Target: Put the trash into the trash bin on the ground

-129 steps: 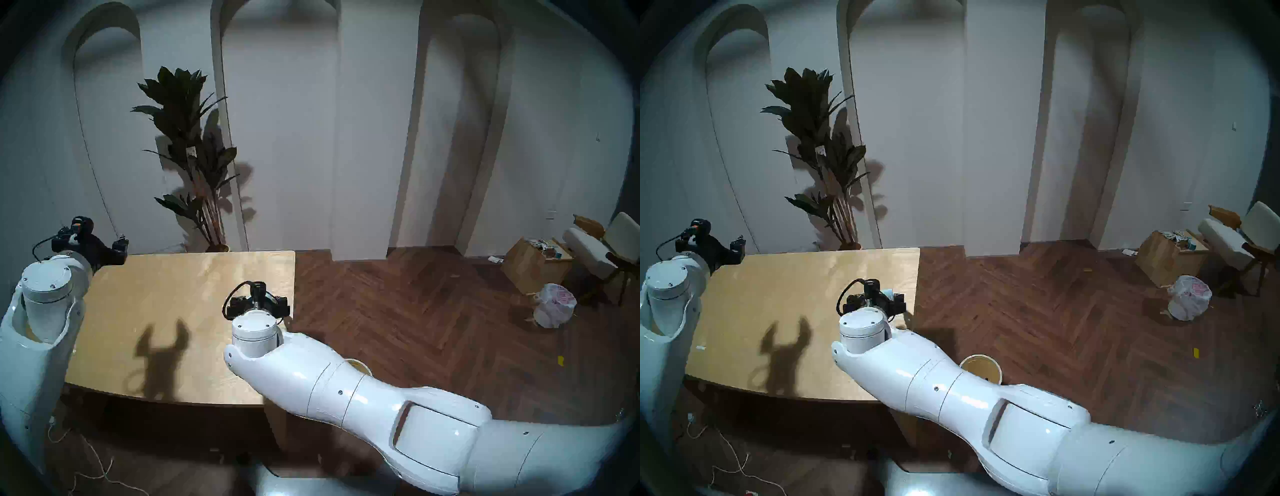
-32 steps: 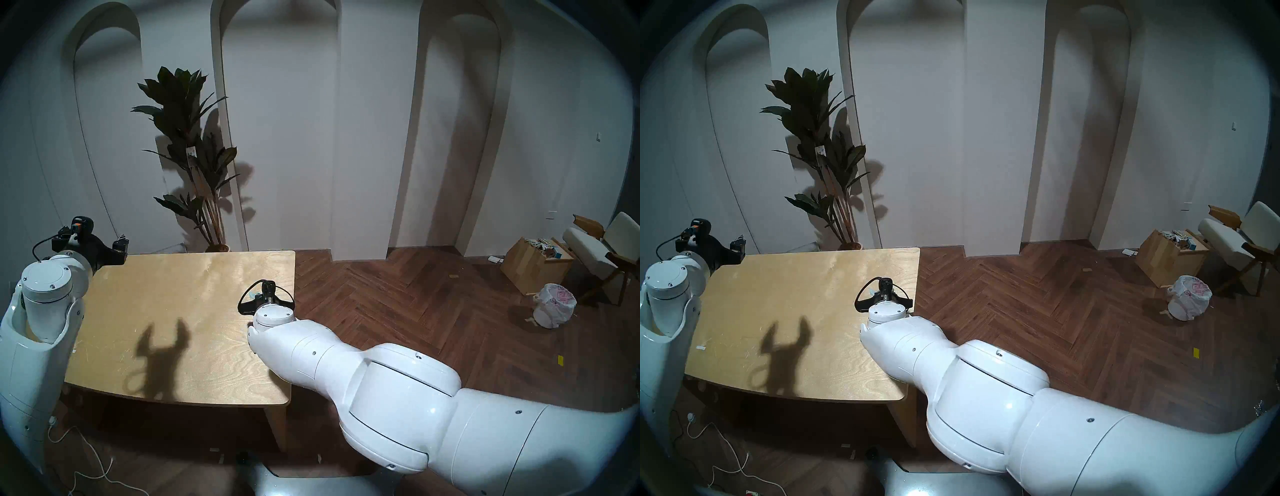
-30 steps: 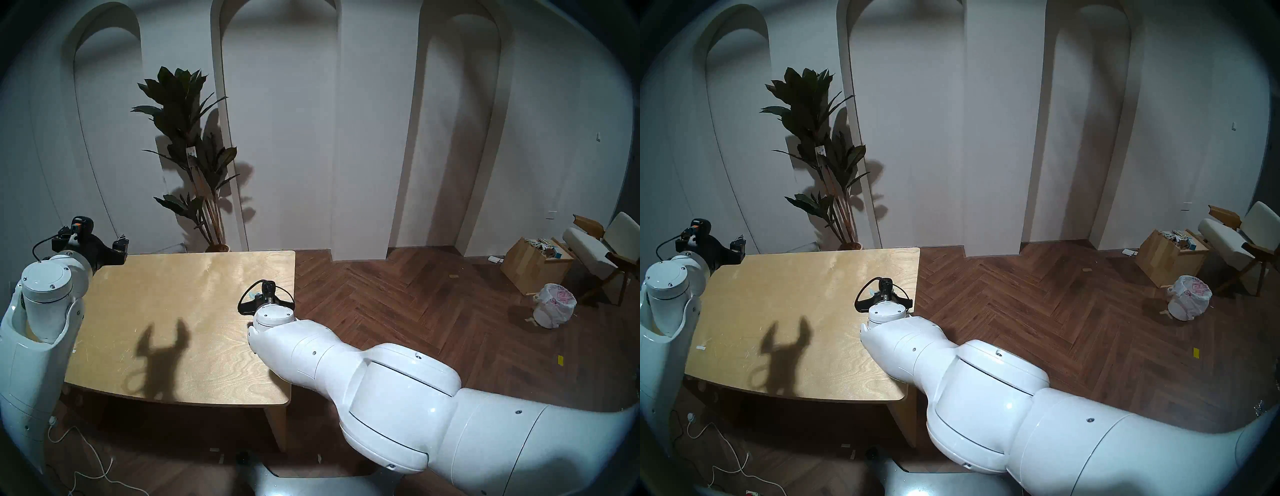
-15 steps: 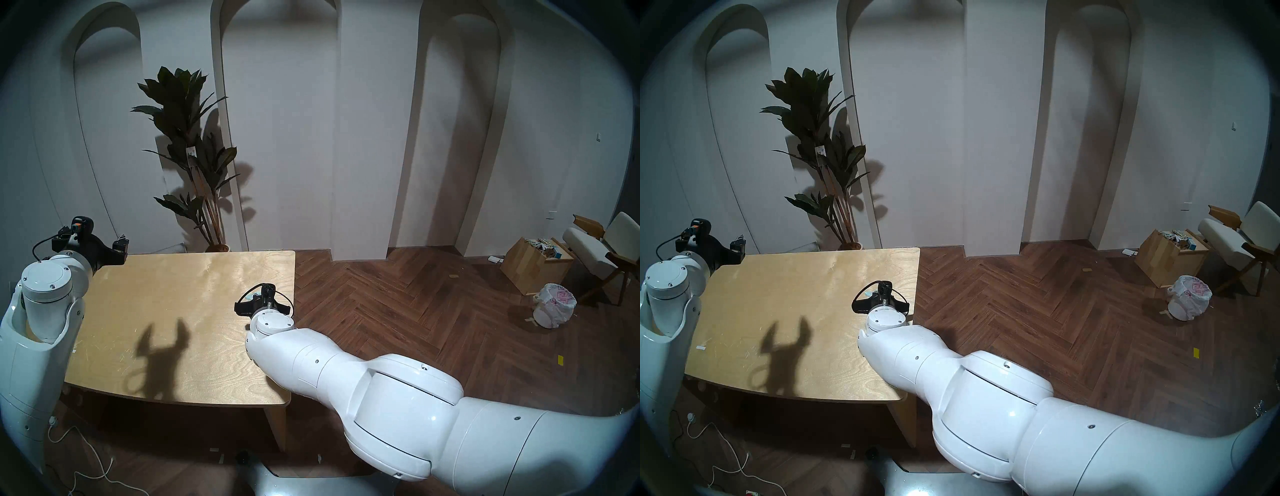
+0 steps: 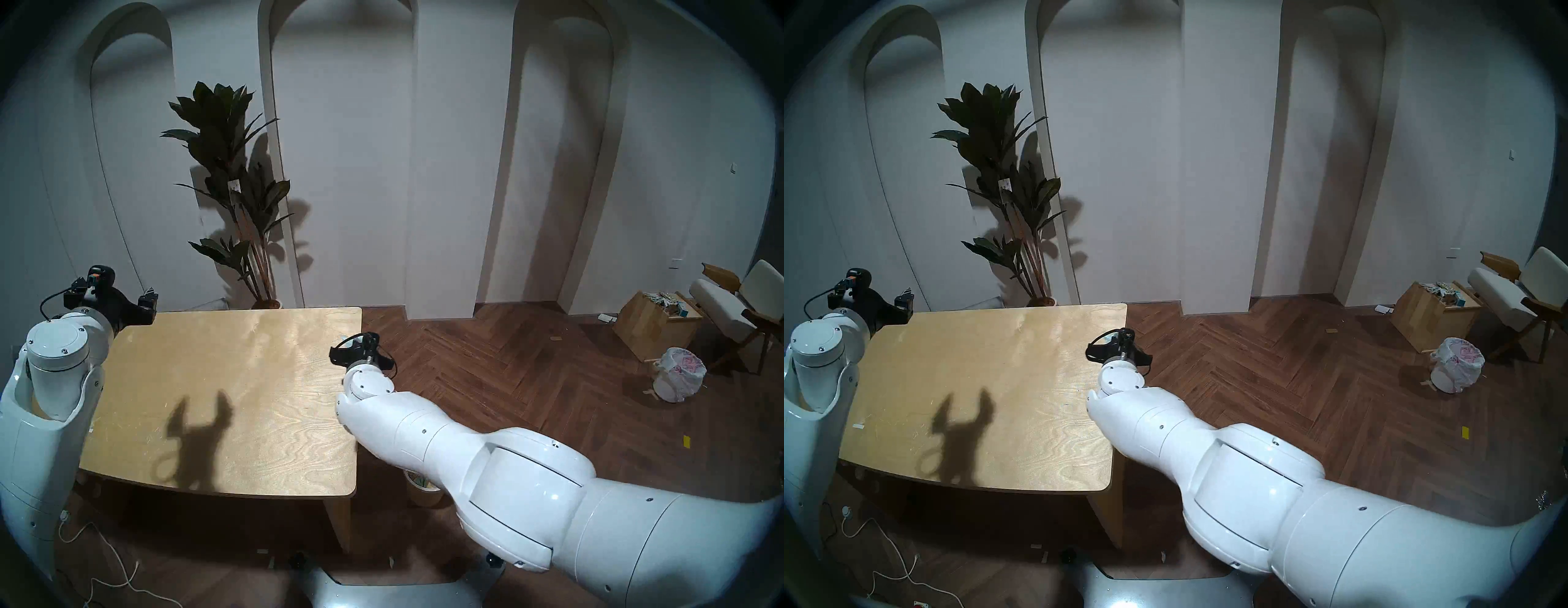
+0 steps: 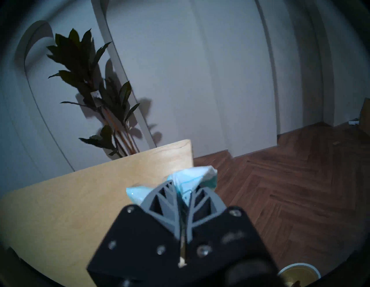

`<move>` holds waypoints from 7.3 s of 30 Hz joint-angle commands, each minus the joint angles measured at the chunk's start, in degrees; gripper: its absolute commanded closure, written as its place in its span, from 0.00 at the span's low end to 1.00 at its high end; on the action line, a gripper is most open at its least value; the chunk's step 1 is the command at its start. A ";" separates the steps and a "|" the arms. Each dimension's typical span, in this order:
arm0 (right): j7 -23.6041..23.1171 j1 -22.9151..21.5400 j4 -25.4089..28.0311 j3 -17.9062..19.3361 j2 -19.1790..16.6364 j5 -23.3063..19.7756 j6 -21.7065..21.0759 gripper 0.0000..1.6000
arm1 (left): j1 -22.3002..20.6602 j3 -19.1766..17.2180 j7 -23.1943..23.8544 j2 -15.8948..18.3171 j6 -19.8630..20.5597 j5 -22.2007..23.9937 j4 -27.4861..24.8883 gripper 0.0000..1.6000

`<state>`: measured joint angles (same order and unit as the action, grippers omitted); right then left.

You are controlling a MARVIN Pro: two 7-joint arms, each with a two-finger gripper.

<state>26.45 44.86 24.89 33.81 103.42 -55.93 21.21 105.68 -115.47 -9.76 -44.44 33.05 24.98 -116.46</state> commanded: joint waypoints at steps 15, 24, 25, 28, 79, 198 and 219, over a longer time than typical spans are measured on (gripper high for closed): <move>6.52 3.84 3.05 1.66 -14.76 2.03 3.91 1.00 | -0.53 -0.53 -0.09 0.34 -0.22 -0.10 -0.52 0.00; 6.71 6.80 9.36 1.53 -18.78 2.69 4.69 1.00 | -0.53 -0.60 -0.09 0.34 -0.25 -0.12 -0.58 0.00; 6.71 6.97 10.52 1.33 -19.27 3.00 4.64 1.00 | -0.53 -0.60 -0.09 0.34 -0.25 -0.12 -0.59 0.00; 6.44 7.45 12.95 1.24 -20.27 3.22 4.56 1.00 | -0.53 -0.63 -0.09 0.34 -0.26 -0.12 -0.61 0.00; 10.36 10.75 31.58 0.32 -28.13 -0.98 -13.69 1.00 | -0.37 -0.89 0.06 0.28 -0.34 -0.19 -0.80 0.00; -6.44 -1.78 -14.27 4.04 -7.27 1.41 -6.05 0.00 | -0.36 -0.94 0.16 0.22 -0.35 -0.27 -0.82 0.00; -5.88 -1.54 -16.67 4.13 -4.28 2.25 -8.74 0.00 | -0.36 -0.94 0.17 0.21 -0.35 -0.28 -0.82 0.00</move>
<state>19.49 44.39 8.64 37.91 97.09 -53.57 14.24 105.69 -115.65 -9.57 -44.51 33.03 24.79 -116.55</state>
